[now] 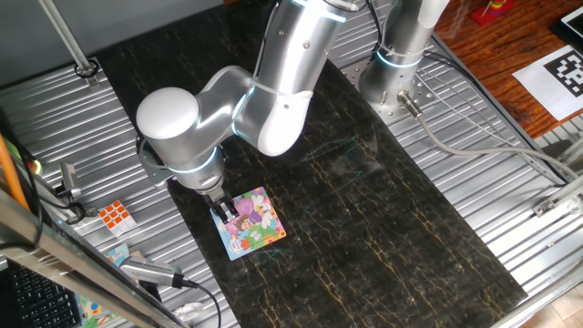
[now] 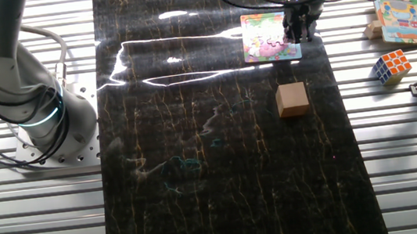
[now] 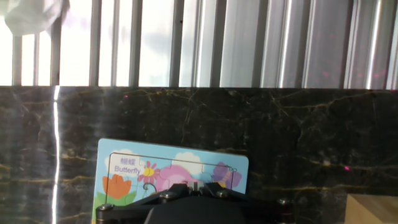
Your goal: Assemble one piece of a puzzle
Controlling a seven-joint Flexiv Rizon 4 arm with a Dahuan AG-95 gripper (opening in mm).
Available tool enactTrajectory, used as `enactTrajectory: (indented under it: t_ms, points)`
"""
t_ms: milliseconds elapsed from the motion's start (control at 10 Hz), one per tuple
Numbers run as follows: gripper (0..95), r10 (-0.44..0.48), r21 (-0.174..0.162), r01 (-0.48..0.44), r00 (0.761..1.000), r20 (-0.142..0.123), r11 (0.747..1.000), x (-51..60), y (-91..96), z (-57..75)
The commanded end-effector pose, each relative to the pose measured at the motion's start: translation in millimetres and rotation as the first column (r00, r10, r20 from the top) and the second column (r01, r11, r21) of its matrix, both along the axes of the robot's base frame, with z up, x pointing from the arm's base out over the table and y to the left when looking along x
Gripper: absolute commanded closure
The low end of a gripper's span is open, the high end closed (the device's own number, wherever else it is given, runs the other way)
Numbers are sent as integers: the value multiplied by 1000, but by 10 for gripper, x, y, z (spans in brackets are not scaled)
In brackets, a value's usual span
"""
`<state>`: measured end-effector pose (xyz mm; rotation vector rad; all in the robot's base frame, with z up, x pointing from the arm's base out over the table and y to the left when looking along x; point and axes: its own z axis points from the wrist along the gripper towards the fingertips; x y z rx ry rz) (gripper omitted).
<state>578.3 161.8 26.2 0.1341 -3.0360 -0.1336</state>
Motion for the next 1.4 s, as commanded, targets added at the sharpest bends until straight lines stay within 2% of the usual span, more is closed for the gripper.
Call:
enactTrajectory:
  t_ms: [100,500,900,1400]
  points:
    - [950,-9,8,9,1000,3,1000,-108,14,-18]
    - [950,-23,11,23,1000,-14,1000,-281,76,-2]
    - [950,-42,10,42,999,-9,999,-300,202,-56]
    - [950,-22,8,22,1000,-4,1000,-288,190,-53]
